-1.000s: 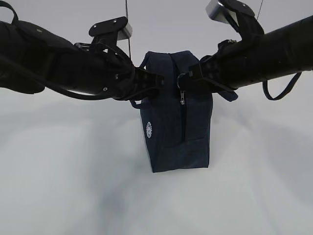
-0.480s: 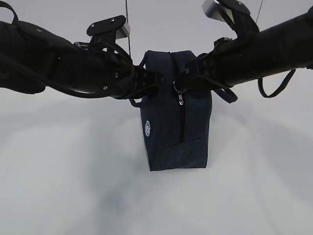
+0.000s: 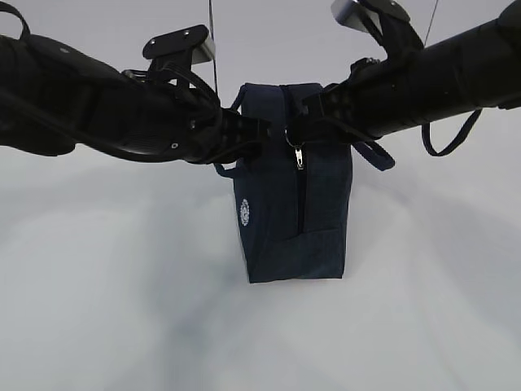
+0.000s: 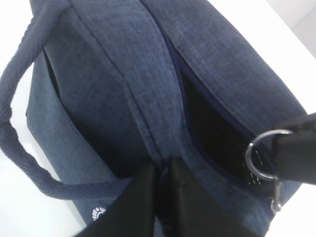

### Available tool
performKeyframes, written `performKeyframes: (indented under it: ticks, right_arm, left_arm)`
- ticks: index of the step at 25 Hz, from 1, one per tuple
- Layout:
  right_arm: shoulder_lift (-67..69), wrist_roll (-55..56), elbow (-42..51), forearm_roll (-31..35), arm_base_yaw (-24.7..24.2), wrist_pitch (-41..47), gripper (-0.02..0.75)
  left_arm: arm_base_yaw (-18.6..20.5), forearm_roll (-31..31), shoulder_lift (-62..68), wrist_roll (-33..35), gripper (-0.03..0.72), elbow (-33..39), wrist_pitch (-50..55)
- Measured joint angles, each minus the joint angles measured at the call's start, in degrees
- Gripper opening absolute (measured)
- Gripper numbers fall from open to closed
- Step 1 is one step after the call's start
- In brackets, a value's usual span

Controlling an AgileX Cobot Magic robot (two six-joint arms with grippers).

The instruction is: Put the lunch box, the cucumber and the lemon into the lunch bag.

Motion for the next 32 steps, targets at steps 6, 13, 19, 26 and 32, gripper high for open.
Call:
performKeyframes:
  ticks: [6,13,19,26,32]
  right_arm:
    - [0.0,1.3,0.0,0.0,0.0,-1.3,0.000]
    - [0.0,2.5,0.0,0.0,0.0,-2.4,0.000]
    - [0.0,3.4,0.0,0.0,0.0,-2.5,0.000]
    - [-0.2,4.2,0.0,0.0,0.0,-2.5,0.000]
    - [-1.2,4.2,0.0,0.0,0.0,-2.8,0.000]
  left_arm:
    - [0.0,0.0,0.0,0.0,0.015,0.0,-0.2]
    - [0.0,-0.1,0.0,0.0,0.015,0.0,-0.3]
    - [0.0,-0.1,0.0,0.0,0.015,0.0,-0.3]
    - [0.0,-0.1,0.0,0.0,0.015,0.0,-0.5]
    - [0.0,-0.2,0.0,0.0,0.015,0.0,-0.8]
